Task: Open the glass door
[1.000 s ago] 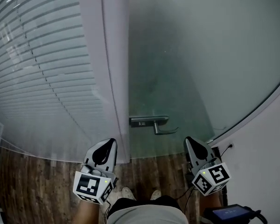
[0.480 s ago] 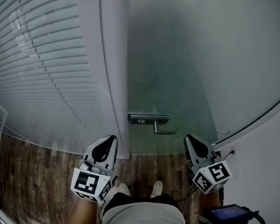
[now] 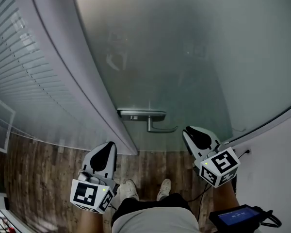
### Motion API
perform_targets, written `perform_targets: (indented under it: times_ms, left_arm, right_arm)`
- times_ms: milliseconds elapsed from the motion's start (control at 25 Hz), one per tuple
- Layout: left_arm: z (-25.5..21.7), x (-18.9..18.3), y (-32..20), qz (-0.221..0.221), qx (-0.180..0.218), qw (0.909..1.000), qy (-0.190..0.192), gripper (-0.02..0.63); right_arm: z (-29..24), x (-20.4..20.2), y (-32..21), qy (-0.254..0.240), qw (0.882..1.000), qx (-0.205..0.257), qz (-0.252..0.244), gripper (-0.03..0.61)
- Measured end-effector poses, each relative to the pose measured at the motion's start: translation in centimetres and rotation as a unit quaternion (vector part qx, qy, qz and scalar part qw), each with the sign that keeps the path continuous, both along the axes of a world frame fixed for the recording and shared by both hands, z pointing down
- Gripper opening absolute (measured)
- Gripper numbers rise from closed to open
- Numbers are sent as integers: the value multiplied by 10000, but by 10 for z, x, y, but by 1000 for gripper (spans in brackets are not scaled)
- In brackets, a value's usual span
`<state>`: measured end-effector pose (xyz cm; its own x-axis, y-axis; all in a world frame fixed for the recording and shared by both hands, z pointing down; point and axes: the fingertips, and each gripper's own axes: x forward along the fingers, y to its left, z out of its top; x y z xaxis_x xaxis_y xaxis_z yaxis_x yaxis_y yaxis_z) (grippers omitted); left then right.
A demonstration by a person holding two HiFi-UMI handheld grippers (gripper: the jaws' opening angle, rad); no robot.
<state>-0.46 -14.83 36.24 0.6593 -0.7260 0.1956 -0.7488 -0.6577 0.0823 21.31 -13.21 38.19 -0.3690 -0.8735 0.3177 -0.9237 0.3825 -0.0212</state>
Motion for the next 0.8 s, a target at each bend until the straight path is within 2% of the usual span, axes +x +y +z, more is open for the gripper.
perform_targets:
  times_ms: [280, 440, 520, 800]
  left_arm:
    - [21, 3, 1, -199, -162, 9997, -31, -2]
    - [28, -2, 3, -251, -259, 9993, -64, -2]
    - [31, -3, 5, -232, -290, 9993, -70, -2]
    - [32, -2, 10, -181, -303, 9994, -40, -2]
  right_arm:
    - [42, -8, -19, 476, 9943, -614, -732, 127]
    - [65, -14, -24, 1445, 9807, -849, -1011, 155]
    - [70, -16, -26, 1710, 9756, -894, -1046, 155]
    - [73, -21, -26, 1716, 9737, -1010, -1107, 153]
